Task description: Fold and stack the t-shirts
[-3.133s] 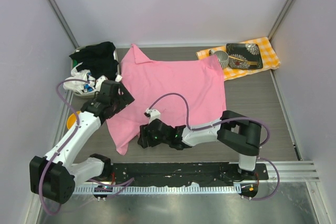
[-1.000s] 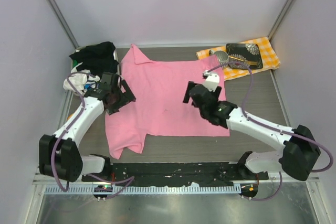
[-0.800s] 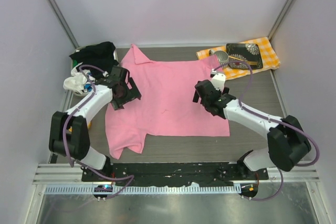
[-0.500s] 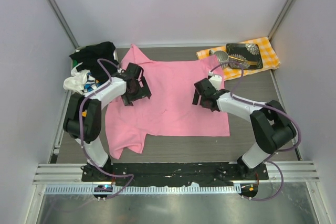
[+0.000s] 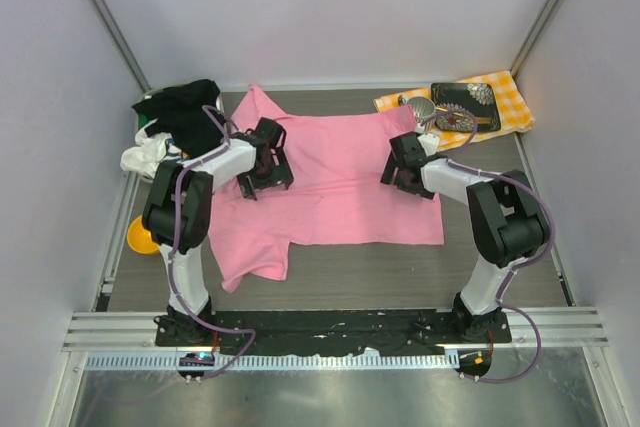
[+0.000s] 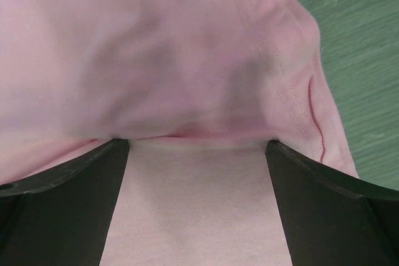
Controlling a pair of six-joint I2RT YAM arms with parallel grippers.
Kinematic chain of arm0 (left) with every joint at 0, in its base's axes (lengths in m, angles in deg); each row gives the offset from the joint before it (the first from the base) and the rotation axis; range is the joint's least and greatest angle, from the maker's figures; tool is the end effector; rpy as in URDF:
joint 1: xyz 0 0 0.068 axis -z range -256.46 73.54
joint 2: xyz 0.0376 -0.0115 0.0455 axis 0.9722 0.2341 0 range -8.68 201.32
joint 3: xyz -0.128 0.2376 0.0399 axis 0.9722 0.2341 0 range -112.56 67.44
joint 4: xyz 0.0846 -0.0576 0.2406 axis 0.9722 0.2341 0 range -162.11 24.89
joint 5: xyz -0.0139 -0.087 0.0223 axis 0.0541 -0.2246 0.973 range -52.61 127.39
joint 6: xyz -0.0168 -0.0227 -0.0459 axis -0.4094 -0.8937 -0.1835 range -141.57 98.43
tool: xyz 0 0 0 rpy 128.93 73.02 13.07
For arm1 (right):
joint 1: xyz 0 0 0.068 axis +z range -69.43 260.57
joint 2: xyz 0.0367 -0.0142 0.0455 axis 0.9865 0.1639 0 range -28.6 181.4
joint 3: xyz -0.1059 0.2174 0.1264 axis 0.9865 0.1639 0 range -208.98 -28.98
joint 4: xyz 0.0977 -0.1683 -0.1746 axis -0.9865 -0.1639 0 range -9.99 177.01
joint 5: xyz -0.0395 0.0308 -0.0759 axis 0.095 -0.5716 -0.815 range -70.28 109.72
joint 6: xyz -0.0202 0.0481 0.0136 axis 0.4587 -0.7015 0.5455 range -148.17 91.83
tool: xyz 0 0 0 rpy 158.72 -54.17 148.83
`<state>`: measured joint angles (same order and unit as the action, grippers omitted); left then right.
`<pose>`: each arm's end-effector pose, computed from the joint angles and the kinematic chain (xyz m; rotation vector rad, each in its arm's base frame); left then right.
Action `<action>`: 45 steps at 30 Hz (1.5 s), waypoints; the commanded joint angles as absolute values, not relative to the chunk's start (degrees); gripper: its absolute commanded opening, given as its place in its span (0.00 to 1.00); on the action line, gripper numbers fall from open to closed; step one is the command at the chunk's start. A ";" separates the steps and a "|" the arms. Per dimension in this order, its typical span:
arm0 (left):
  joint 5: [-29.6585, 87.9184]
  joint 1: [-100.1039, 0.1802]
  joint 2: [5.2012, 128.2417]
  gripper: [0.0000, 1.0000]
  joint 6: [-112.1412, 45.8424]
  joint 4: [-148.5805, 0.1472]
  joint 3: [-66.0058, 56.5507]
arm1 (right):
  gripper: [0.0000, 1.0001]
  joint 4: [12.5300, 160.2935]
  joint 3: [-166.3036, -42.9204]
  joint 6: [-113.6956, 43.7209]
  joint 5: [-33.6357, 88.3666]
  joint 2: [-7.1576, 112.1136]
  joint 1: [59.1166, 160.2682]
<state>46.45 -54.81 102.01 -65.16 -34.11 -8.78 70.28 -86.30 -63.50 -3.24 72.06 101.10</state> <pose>0.3572 -0.1359 0.1671 -0.5663 2.7417 -0.0459 0.3248 0.1067 0.1560 0.4557 2.4578 -0.1353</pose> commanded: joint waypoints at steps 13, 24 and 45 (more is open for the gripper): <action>46.97 -51.24 118.14 0.95 -66.32 -33.18 -35.55 | 0.98 66.00 -95.16 -60.25 -2.77 79.34 94.19; 52.51 -49.39 89.35 1.00 -67.26 -23.25 -20.22 | 1.00 62.67 -89.63 -58.85 -5.06 56.40 102.52; 59.36 -49.22 51.88 0.90 -92.32 -29.13 29.12 | 1.00 60.55 -75.47 -59.11 3.73 41.09 111.41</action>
